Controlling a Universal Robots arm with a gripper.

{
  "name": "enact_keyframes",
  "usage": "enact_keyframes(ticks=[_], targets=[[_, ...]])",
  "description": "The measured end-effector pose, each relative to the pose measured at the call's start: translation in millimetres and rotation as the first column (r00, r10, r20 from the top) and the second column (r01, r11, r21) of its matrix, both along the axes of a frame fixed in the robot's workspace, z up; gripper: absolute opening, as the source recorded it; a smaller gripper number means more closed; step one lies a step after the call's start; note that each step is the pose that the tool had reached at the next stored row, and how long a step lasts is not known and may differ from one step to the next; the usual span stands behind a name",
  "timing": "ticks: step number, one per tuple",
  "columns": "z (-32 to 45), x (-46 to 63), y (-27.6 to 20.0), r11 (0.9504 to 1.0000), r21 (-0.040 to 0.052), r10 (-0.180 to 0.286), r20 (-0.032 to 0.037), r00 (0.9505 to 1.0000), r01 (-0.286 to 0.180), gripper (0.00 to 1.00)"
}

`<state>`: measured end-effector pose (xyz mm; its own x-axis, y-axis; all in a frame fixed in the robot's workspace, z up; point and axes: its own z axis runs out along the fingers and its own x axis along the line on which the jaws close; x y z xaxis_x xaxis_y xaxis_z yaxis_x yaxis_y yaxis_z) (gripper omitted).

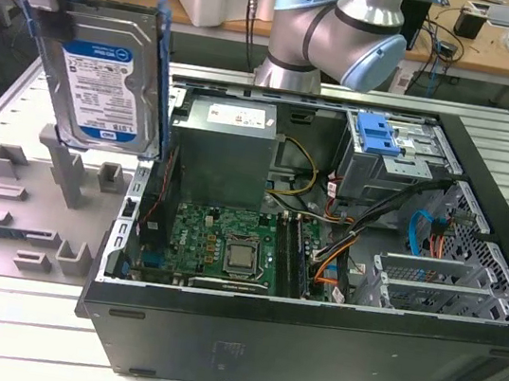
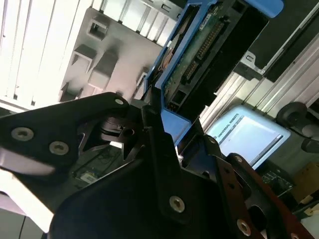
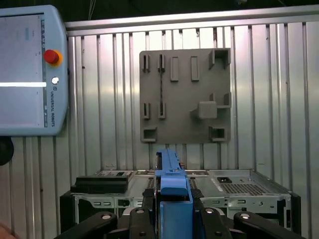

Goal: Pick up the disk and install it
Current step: 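Pick up the disk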

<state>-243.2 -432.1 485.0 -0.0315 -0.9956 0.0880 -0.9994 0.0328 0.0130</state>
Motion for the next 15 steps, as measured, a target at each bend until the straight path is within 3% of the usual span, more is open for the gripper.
enact_keyframes(ticks=[6, 15], targets=[[0.5, 25.0, -3.0, 1.0000, -0.0001, 0.000, -0.0061, 1.0000, 0.000, 0.36], [2.4, 101.1, -11.0, 1.0000, 0.0001, 0.000, -0.0250, 0.9997, 0.000, 0.36]])
